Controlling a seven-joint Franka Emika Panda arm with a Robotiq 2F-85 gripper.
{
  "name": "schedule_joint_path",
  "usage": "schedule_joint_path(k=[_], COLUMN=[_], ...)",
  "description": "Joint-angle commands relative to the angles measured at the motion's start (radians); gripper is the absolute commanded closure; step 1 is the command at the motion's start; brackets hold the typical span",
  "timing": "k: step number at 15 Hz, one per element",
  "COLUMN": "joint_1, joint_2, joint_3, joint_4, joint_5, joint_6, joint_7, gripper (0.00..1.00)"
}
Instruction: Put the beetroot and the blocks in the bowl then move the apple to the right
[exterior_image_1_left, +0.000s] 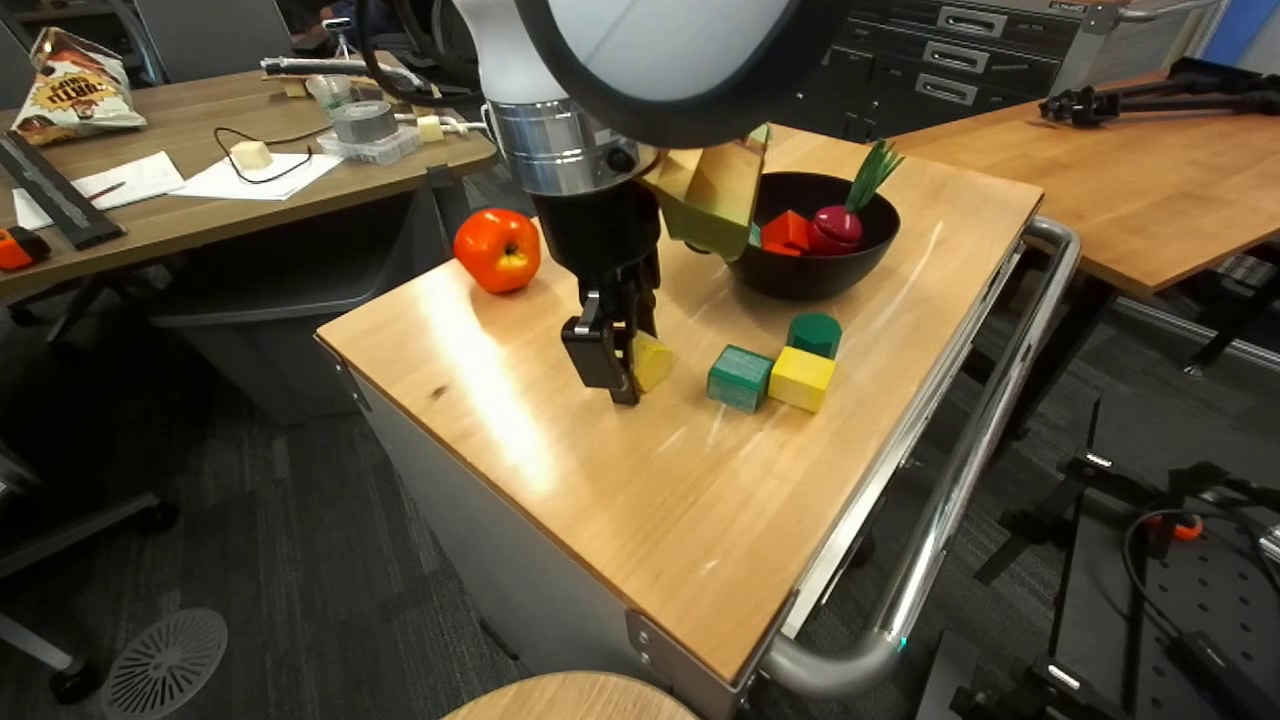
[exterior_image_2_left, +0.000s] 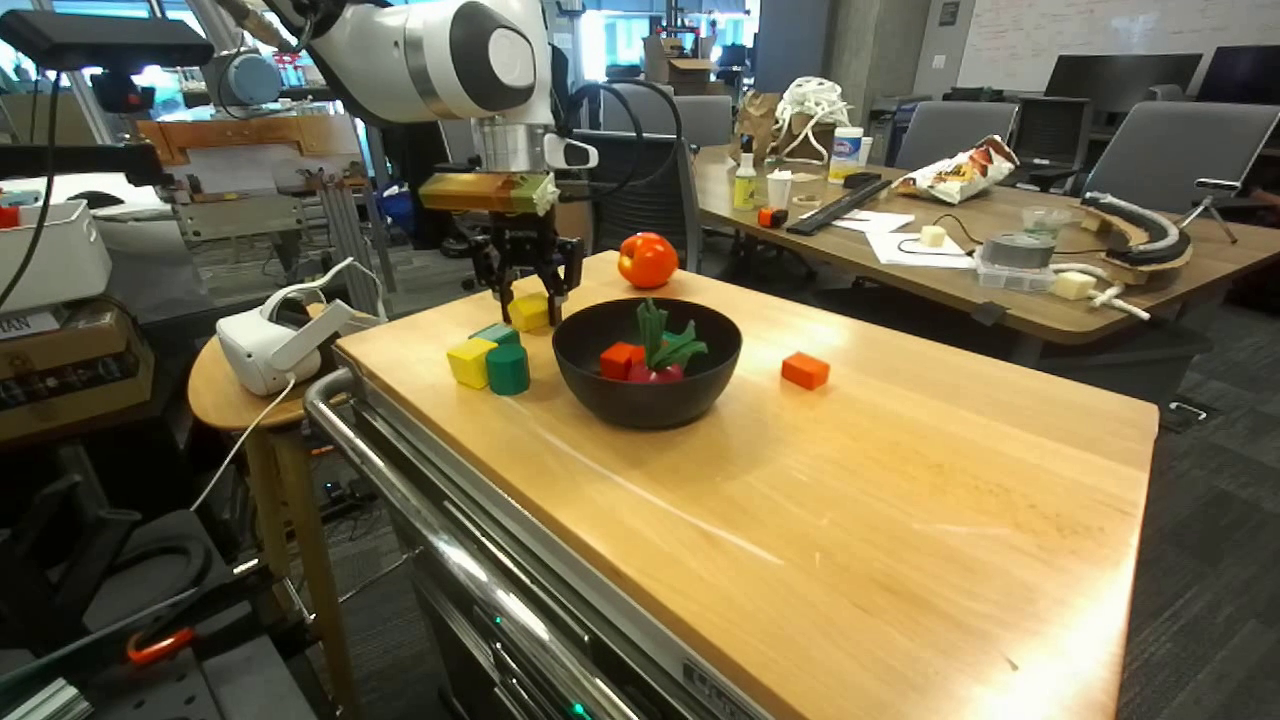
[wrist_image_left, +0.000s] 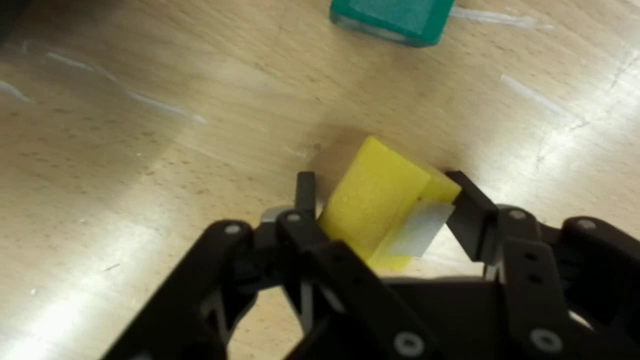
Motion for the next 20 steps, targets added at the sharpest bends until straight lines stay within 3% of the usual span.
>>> schedule_joint_path(k=[1, 6, 12, 15, 20], joint_1=[0.013, 0.007, -0.018, -0.064, -0.158], joint_2=[0.002, -0.055, -0.339, -0.472, -0.498], joint_3=[-0.013, -0.008, -0.039, -0.071, -0.118], joint_4=[0.025, -0.003, -0.114, -0.157, -0.222], joint_5=[-0.019, -0.010, -0.076, -0.076, -0.135], joint_6=[-0.025, -0.020, 0.015, -0.023, -0.013], joint_7=[0.017, 0.002, 0.054, 0.075, 0.167], gripper=[0.68, 0.71, 0.71, 0.71, 0.71])
